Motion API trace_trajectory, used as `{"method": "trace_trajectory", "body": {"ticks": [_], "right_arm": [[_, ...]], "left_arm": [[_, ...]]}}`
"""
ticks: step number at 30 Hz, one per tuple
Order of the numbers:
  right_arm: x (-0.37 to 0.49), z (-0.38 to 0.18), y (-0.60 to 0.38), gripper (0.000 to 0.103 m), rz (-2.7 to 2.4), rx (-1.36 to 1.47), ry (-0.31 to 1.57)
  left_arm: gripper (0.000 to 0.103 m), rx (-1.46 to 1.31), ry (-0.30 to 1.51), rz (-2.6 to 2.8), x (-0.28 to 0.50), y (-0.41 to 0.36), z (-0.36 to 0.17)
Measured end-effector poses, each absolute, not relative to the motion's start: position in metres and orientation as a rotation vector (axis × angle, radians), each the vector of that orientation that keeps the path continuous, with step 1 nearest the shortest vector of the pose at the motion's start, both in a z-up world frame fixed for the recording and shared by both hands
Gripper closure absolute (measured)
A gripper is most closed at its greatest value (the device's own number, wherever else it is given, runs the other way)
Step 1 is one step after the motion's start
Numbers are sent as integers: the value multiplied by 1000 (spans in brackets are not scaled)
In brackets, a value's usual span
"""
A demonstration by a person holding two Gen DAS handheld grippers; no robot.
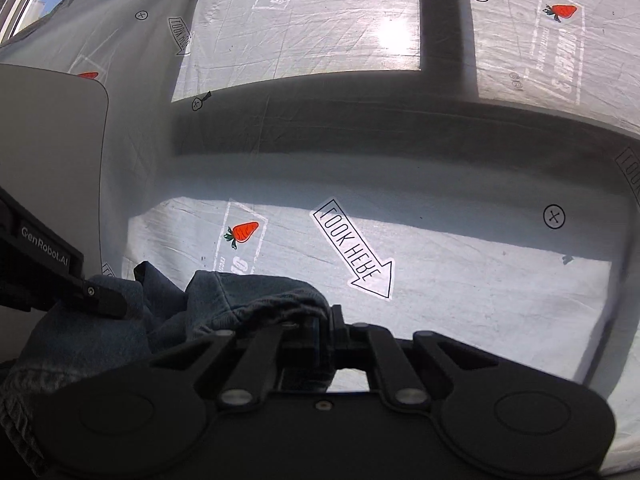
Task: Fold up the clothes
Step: 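Lift the jeans with both tools and pull them out across the table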
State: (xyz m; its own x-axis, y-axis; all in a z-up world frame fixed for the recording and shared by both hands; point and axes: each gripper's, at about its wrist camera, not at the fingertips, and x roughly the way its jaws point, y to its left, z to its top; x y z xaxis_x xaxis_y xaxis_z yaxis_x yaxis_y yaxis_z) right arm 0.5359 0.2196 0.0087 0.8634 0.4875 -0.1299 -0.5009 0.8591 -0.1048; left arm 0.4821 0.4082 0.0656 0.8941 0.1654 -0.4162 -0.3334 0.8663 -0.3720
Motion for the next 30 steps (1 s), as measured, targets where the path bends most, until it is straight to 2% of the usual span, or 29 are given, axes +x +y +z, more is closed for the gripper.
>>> {"method": "trace_trajectory", "body": {"ticks": [6,12,16,18,23,27,30], "right_arm": [[492,29,97,98,369,-38,102],[454,39,-48,98,182,31,107],[442,23,-123,98,75,47,172],[437,15,-161,98,21,55,204],[423,-5,-255,98,-114,75,283],[415,-43,-297,98,-169,69,419],[411,-84,-299,97,-166,70,562]], "left_arm": [[95,-381,319,128,440,298,109],[96,-384,328,-60,380,166,117],[95,-354,370,-218,345,72,112],[95,-351,429,-286,340,27,100],[94,-460,685,-334,367,-30,30],[93,-432,835,-253,388,-43,-22],[87,-455,940,-184,400,-30,-57]]}}
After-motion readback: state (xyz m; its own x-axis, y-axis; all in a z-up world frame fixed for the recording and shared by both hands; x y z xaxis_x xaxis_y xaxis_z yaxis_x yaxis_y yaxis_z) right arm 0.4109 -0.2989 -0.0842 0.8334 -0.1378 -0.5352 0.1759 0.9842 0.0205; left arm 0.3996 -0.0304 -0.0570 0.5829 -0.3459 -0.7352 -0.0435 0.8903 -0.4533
